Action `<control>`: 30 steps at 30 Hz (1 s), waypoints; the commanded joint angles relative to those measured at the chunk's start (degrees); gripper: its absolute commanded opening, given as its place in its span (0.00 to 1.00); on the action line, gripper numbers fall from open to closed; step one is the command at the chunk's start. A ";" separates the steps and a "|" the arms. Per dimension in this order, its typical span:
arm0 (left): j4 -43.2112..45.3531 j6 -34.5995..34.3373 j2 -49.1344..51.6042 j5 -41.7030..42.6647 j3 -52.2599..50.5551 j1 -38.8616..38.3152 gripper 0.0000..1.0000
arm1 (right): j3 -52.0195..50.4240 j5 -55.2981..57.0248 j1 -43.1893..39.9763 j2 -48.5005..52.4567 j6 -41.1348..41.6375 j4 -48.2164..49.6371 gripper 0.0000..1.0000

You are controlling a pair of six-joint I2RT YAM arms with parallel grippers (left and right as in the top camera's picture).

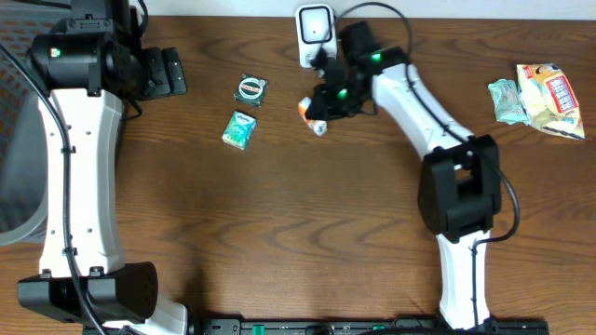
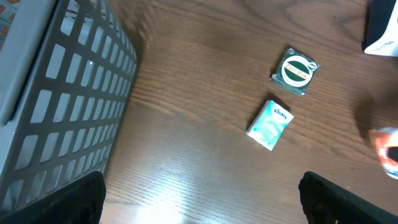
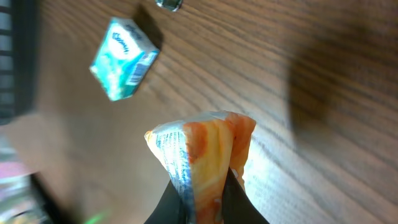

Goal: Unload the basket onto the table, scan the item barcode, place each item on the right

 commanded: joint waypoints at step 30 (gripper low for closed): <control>0.00 -0.50 0.22 -0.94 -0.28 0.22 0.98 | -0.68 12.13 -17.27 0.02 6.71 -13.18 0.73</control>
